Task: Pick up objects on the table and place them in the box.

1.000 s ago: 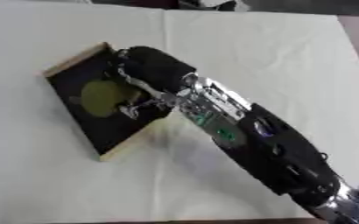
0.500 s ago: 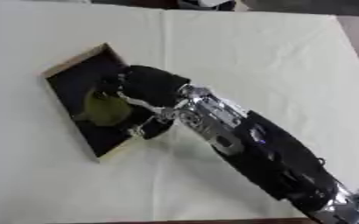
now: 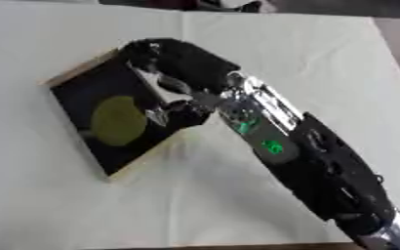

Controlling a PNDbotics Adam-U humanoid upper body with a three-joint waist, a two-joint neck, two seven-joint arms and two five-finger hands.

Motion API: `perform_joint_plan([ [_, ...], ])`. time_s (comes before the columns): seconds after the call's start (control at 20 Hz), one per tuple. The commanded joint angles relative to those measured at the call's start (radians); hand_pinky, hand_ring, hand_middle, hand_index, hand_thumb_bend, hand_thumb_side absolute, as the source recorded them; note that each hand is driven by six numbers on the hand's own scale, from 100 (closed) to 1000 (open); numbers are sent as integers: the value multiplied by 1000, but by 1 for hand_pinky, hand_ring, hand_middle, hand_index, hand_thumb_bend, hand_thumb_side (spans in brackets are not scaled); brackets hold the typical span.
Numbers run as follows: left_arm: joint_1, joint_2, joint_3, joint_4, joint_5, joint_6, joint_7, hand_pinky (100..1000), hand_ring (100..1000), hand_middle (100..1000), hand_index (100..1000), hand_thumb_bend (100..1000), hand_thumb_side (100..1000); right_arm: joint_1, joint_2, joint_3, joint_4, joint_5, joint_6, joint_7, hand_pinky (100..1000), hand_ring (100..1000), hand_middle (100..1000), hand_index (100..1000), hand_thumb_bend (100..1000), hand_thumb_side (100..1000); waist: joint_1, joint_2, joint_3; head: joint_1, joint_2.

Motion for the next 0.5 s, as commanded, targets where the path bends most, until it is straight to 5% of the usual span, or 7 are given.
perform_joint_plan([
  [0.05,-4,20,9,-20,1,-3,6,706,681,720,765,100,607,3,-60,-96,-153,-115,88,-34,873,868,797,885,100,100,8,-29,-5,11,10],
  [0.3,3,26,14,-20,-4,-7,15,706,681,720,765,100,605,49,-196,-228,-222,-337,73,-241,868,827,746,839,100,101,10,-32,-18,29,17],
  [0.5,6,29,17,-20,-8,-12,21,706,681,719,765,100,603,125,-295,-310,-224,-503,13,-365,879,820,738,839,100,271,16,-33,-27,40,20],
])
